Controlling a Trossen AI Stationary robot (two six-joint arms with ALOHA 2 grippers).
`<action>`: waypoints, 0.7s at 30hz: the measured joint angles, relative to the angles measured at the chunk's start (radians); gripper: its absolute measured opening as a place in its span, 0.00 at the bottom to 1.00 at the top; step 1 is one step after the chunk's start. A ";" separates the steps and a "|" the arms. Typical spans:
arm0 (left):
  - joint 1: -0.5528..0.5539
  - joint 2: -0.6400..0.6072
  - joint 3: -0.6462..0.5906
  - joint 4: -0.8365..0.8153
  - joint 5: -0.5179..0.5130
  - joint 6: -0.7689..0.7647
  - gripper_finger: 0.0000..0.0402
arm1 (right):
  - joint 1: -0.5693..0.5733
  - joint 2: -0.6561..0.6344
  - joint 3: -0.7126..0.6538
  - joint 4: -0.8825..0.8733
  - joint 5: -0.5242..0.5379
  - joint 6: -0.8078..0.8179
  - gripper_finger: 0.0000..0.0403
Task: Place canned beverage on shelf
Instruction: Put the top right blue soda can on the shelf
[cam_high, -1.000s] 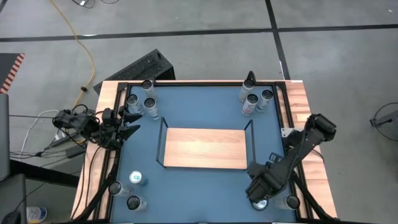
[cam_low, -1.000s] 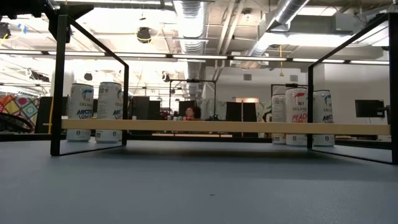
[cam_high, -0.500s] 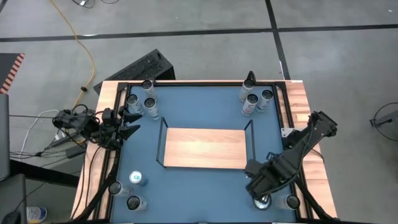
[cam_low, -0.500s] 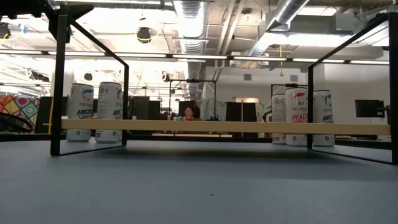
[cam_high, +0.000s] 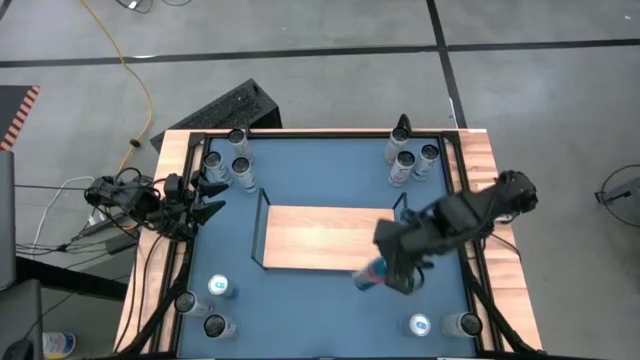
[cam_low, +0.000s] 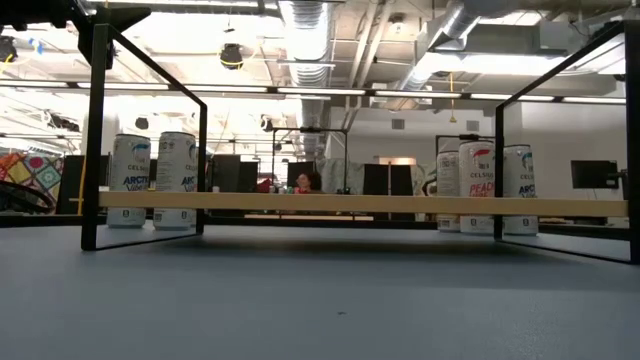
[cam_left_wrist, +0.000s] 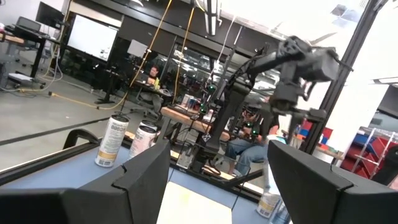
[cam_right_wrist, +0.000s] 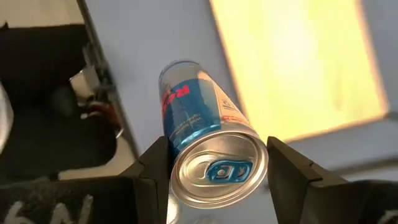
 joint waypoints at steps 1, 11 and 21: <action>0.000 0.000 0.000 0.000 0.000 0.000 0.64 | -0.030 0.000 0.003 0.009 0.005 -0.049 0.46; 0.000 0.000 0.000 0.000 0.001 0.000 0.64 | -0.321 0.001 0.003 0.227 0.037 -0.509 0.46; 0.000 0.000 0.000 0.000 0.001 -0.018 0.64 | -0.448 0.020 0.005 0.537 0.048 -0.769 0.46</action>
